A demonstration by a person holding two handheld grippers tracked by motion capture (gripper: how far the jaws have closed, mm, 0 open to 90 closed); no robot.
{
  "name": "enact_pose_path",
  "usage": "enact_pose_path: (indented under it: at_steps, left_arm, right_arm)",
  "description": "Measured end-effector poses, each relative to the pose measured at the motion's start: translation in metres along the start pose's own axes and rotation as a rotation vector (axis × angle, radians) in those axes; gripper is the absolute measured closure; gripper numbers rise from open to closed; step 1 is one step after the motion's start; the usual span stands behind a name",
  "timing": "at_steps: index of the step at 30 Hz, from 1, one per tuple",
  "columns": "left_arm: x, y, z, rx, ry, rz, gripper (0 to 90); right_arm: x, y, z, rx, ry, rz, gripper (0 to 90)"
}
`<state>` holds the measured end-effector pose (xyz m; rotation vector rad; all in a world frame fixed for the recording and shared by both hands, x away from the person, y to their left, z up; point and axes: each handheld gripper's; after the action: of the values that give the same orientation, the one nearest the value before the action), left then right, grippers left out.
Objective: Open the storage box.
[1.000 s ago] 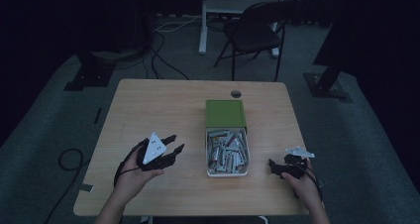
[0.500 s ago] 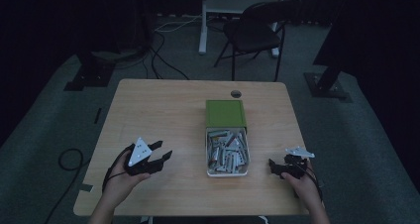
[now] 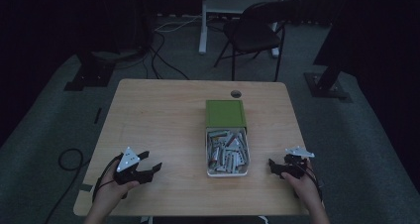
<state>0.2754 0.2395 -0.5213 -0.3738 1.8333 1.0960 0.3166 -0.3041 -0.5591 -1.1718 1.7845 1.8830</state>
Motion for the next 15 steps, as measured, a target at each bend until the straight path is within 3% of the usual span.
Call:
enact_pose_path:
  at_steps: [5,8,15]
  left_arm:
    - [0.008,-0.001,0.005,-0.011,0.023,0.029,17.8]
    - [0.013,-0.001,0.008,-0.034,-0.001,0.067,11.0]
    - [0.025,0.000,0.021,-0.119,0.036,0.099,9.9]
  right_arm:
    - [0.000,0.000,0.000,0.000,0.000,0.000,10.9]
    - [0.000,0.000,0.000,0.000,0.001,0.000,10.9]
    - [0.000,0.000,0.000,0.000,0.000,0.000,10.9]
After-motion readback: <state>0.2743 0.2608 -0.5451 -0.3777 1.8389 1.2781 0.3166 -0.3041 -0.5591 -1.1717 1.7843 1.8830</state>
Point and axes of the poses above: each handheld gripper's, and its own axes: y roughly backward along the jaws, x roughly out of its underside, z roughly to its left, and after that the axes turned 9 degrees about y, right-handed
